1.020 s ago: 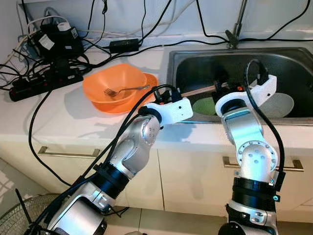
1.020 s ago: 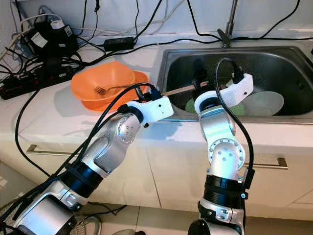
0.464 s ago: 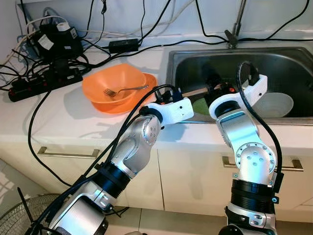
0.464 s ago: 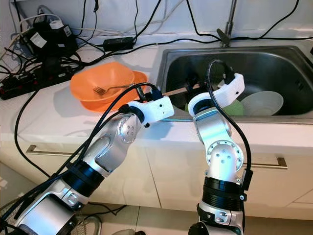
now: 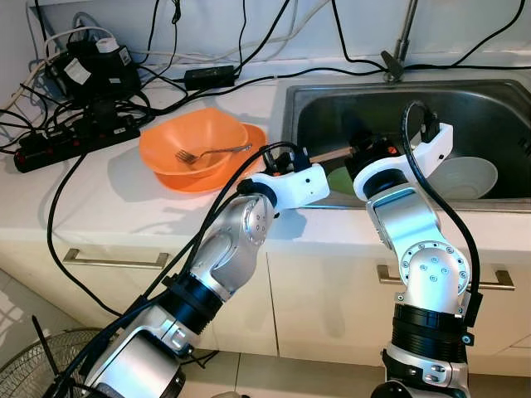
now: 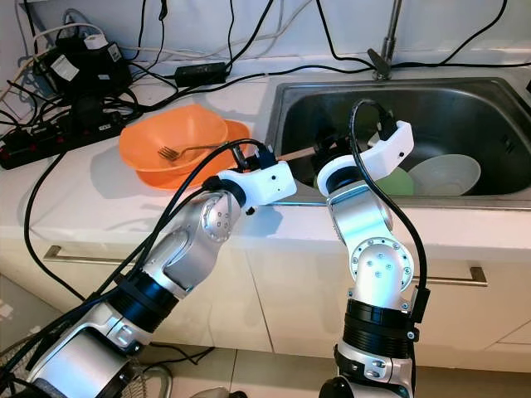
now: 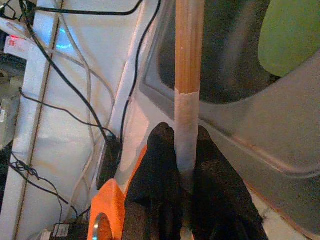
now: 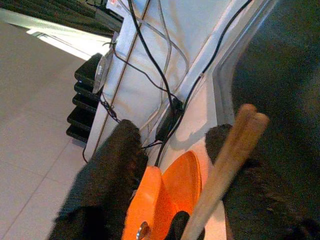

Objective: Kitchen organization

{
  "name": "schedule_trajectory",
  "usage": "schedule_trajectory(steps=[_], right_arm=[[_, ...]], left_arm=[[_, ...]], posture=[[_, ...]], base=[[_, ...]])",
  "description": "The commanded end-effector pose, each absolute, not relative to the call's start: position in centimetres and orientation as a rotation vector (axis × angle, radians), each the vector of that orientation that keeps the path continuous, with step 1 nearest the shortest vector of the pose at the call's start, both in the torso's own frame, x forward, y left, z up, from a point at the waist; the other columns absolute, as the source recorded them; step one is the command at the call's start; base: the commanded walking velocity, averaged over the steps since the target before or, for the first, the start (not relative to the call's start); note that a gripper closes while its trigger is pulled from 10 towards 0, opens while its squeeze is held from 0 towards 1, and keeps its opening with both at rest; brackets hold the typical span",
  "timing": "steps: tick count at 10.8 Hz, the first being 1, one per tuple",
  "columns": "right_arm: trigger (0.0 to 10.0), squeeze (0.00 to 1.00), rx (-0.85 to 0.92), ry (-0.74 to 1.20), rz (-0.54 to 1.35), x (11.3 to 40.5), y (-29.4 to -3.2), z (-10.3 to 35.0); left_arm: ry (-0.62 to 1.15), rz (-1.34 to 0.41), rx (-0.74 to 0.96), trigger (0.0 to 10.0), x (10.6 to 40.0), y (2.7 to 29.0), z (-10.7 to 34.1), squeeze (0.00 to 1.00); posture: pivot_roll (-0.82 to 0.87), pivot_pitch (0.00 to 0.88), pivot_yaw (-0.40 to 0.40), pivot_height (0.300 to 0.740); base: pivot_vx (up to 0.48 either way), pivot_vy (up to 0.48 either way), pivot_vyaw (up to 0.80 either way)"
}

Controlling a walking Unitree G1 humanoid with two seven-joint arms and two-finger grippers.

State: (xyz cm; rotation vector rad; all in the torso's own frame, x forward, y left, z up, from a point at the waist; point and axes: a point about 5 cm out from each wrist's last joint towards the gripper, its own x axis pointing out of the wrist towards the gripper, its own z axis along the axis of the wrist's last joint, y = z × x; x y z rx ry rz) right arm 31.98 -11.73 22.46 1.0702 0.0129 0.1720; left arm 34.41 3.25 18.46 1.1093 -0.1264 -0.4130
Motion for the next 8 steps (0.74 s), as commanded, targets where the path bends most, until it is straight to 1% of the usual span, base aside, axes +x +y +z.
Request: schedule_trajectory(steps=[1,3,8], right_arm=[[0.0,0.00,1.096,0.018,0.217,31.67,-10.81,22.74],[0.0,0.00,1.100,0.018,0.217,31.66,-10.76,22.72],[0.0,0.00,1.109,0.019,0.210,31.77,-10.80,22.61]], left_arm=[[-0.112,-0.375,1.103,10.0,34.86,3.82,18.81,0.00],[-0.109,-0.348,1.101,10.0,35.06,4.16,19.03,0.00],[-0.111,-0.352,1.106,10.0,35.03,4.02,19.04,0.00]], posture=[[-0.01,0.000,0.102,0.740],[0.00,0.000,0.103,0.740],[0.00,0.000,0.104,0.740]], base=[[0.000,0.000,0.00],[0.000,0.000,0.00],[0.000,0.000,0.00]])
